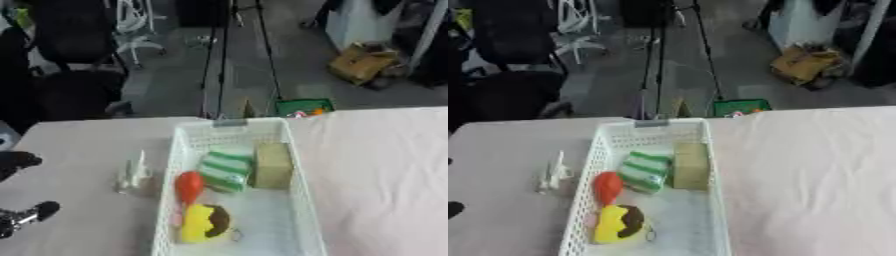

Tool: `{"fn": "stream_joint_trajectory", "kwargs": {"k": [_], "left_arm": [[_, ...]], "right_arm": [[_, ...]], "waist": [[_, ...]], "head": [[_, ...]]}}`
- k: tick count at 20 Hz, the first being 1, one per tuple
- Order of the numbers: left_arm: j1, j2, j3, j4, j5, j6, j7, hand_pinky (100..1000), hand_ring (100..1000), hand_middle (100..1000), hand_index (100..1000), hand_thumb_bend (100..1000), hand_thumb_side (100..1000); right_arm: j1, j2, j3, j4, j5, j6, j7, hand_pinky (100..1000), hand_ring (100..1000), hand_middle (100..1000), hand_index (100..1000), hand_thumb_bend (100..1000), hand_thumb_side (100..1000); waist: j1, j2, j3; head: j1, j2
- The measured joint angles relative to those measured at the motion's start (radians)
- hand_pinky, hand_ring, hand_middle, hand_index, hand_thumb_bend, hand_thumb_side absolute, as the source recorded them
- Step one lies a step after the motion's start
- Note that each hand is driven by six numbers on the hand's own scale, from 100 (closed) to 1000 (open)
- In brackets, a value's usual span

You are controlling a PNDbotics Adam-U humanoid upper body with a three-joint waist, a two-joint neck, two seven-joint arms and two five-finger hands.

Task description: Pick up objects on the table and place them in the box.

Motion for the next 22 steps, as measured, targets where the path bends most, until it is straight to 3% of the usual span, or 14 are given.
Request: {"fn": "stream_joint_trajectory", "kwargs": {"k": [4, 5, 10, 11, 13, 22], "left_arm": [[-0.068, 0.026, -0.034, 0.047, 0.001, -0.037, -0.016, 1000, 1000, 972, 1000, 743, 956], [-0.086, 0.026, -0.041, 0.057, 0.000, -0.044, -0.010, 1000, 1000, 959, 1000, 869, 834], [-0.184, 0.007, -0.086, 0.137, 0.030, -0.027, 0.018, 1000, 1000, 958, 1000, 873, 847], [-0.199, 0.001, -0.095, 0.152, 0.043, -0.019, 0.020, 1000, 1000, 963, 1000, 788, 932], [-0.224, -0.014, -0.111, 0.178, 0.066, -0.012, 0.024, 1000, 1000, 959, 1000, 792, 946], [-0.343, -0.086, -0.167, 0.287, 0.051, -0.051, 0.059, 1000, 1000, 943, 1000, 788, 965]], "right_arm": [[0.000, 0.000, 0.004, 0.000, 0.000, -0.002, 0.004, 834, 900, 844, 826, 100, 1000], [0.000, 0.000, 0.005, 0.000, -0.001, -0.002, 0.005, 834, 900, 844, 825, 100, 1000], [0.000, 0.000, 0.006, 0.000, -0.003, 0.000, 0.009, 834, 901, 843, 825, 100, 1000], [0.000, 0.000, 0.006, 0.000, -0.004, 0.000, 0.010, 834, 901, 843, 825, 100, 1000], [0.000, 0.000, 0.009, 0.000, -0.005, -0.001, 0.011, 834, 901, 843, 824, 100, 1000], [0.000, 0.000, 0.013, 0.000, -0.008, 0.002, 0.018, 835, 902, 842, 824, 100, 1000]], "waist": [[0.006, -0.007, -0.005], [0.006, -0.008, -0.006], [0.007, -0.011, -0.010], [0.007, -0.011, -0.011], [0.007, -0.011, -0.014], [0.012, -0.012, -0.019]], "head": [[0.005, 0.003], [0.005, 0.005], [0.012, 0.009], [0.013, 0.009], [0.015, 0.009], [0.024, 0.009]]}}
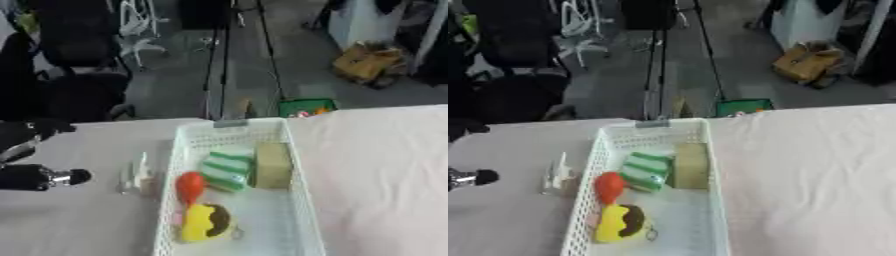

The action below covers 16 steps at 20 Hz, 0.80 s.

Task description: Pick up objects on the table and place them in the box.

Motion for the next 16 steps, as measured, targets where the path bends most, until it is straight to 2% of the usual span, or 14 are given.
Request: {"fn": "stream_joint_trajectory", "kwargs": {"k": [3, 7, 16], "left_arm": [[-0.030, -0.028, -0.001, 0.049, 0.005, 0.000, -0.004, 1000, 1000, 952, 1000, 782, 960], [-0.063, -0.065, -0.004, 0.118, 0.048, 0.034, -0.021, 1000, 1000, 967, 1000, 784, 945], [-0.102, -0.125, -0.032, 0.176, 0.065, 0.086, -0.018, 1000, 1000, 969, 1000, 799, 941]], "right_arm": [[0.000, 0.000, 0.004, 0.000, 0.000, 0.001, 0.001, 835, 902, 842, 824, 100, 1000], [0.001, 0.000, 0.005, 0.000, 0.000, 0.002, 0.003, 835, 902, 841, 823, 100, 1000], [0.002, 0.000, 0.005, 0.000, 0.000, 0.006, 0.006, 834, 903, 840, 822, 100, 1000]], "waist": [[0.000, -0.003, -0.001], [0.000, -0.005, -0.002], [0.007, -0.005, -0.009]], "head": [[0.003, 0.000], [0.006, 0.000], [0.011, 0.000]]}}
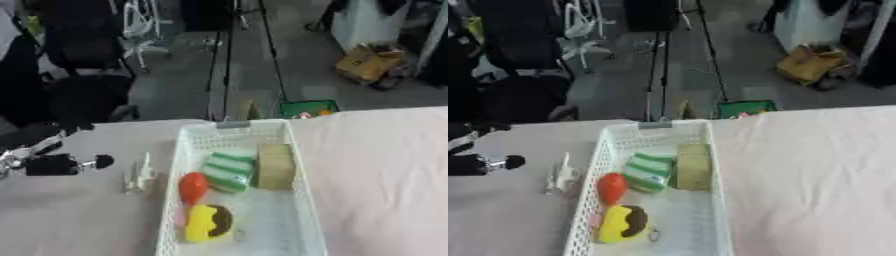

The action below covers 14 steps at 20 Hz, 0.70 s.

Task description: Pick up objects on the table and place them in the box.

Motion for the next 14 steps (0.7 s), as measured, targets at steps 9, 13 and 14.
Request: {"fn": "stream_joint_trajectory", "kwargs": {"k": [9, 13, 14], "left_arm": [[-0.023, -0.059, -0.012, 0.068, -0.041, 0.012, 0.010, 1000, 1000, 964, 1000, 773, 953], [-0.025, -0.073, -0.029, 0.065, -0.058, 0.016, 0.015, 1000, 1000, 975, 1000, 779, 946], [-0.025, -0.075, -0.031, 0.065, -0.061, 0.017, 0.016, 1000, 1000, 976, 1000, 780, 946]], "right_arm": [[0.003, 0.001, 0.000, 0.000, 0.000, 0.003, 0.003, 834, 905, 839, 820, 100, 1000], [0.003, 0.002, 0.000, 0.000, 0.000, 0.007, 0.006, 835, 905, 839, 820, 100, 1000], [0.003, 0.003, 0.000, 0.000, 0.000, 0.007, 0.006, 835, 905, 839, 820, 100, 1000]], "waist": [[0.000, 0.000, -0.004], [0.001, 0.000, -0.004], [0.001, 0.000, -0.004]], "head": [[0.009, 0.000], [0.013, 0.000], [0.013, 0.000]]}}
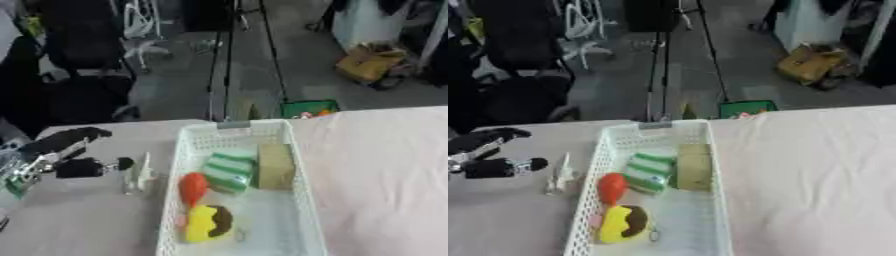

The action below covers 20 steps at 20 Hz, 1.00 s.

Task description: Pick up objects on the table and place them in the box.

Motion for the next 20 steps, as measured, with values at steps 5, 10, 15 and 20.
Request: {"fn": "stream_joint_trajectory", "kwargs": {"k": [5, 10, 15, 20], "left_arm": [[0.000, -0.008, -0.007, -0.002, 0.005, 0.003, -0.007, 1000, 1000, 982, 1000, 803, 954], [0.000, -0.016, -0.025, -0.019, 0.033, 0.003, -0.027, 1000, 1000, 976, 1000, 789, 955], [0.000, -0.017, -0.041, -0.042, 0.043, 0.014, -0.042, 1000, 1000, 975, 1000, 778, 960], [-0.007, -0.035, -0.043, -0.039, 0.040, 0.026, -0.045, 1000, 1000, 976, 1000, 779, 956]], "right_arm": [[0.000, 0.006, 0.000, 0.000, 0.000, 0.002, 0.001, 834, 906, 837, 817, 100, 1000], [0.000, 0.007, 0.000, 0.000, -0.001, 0.005, 0.004, 835, 906, 836, 816, 100, 1000], [0.000, 0.007, 0.000, 0.000, -0.001, 0.005, 0.003, 835, 905, 836, 816, 100, 1000], [0.000, 0.007, 0.000, 0.000, -0.004, 0.006, 0.003, 836, 905, 836, 816, 100, 1000]], "waist": [[0.003, 0.000, 0.000], [0.005, 0.000, 0.001], [0.005, 0.000, -0.001], [0.005, 0.000, -0.006]], "head": [[0.001, 0.000], [0.001, 0.000], [0.006, 0.000], [0.009, 0.000]]}}
